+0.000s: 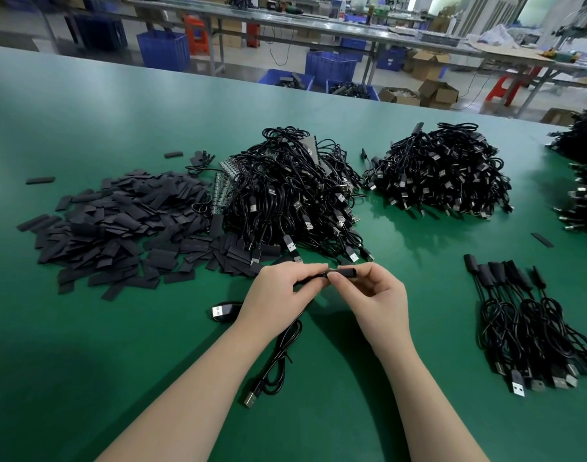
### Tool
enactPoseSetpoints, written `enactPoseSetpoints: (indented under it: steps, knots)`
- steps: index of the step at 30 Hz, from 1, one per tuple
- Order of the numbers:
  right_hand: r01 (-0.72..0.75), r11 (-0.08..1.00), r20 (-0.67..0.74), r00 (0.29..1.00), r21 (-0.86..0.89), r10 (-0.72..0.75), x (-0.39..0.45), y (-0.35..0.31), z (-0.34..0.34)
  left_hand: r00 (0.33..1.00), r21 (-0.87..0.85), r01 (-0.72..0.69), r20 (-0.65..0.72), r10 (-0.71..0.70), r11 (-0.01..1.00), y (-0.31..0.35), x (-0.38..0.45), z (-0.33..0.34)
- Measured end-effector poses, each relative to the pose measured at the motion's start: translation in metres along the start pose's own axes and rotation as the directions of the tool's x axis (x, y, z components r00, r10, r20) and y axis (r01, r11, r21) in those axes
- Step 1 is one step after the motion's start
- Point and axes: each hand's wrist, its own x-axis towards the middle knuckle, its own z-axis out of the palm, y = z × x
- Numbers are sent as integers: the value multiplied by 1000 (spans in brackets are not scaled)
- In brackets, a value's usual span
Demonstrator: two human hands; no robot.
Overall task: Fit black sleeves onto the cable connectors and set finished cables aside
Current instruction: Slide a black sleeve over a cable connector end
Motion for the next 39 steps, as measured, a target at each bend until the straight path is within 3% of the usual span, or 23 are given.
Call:
enactPoseSetpoints:
  steps: [26,39]
  knots:
    - [-111,993,32,994,50,109,2,0,-2,999,-26,-41,-15,41,999,2,0,-1]
    - [-31,998,-8,999,46,31,0,0,1,999,-59,-25,-22,23,998,0,1,0]
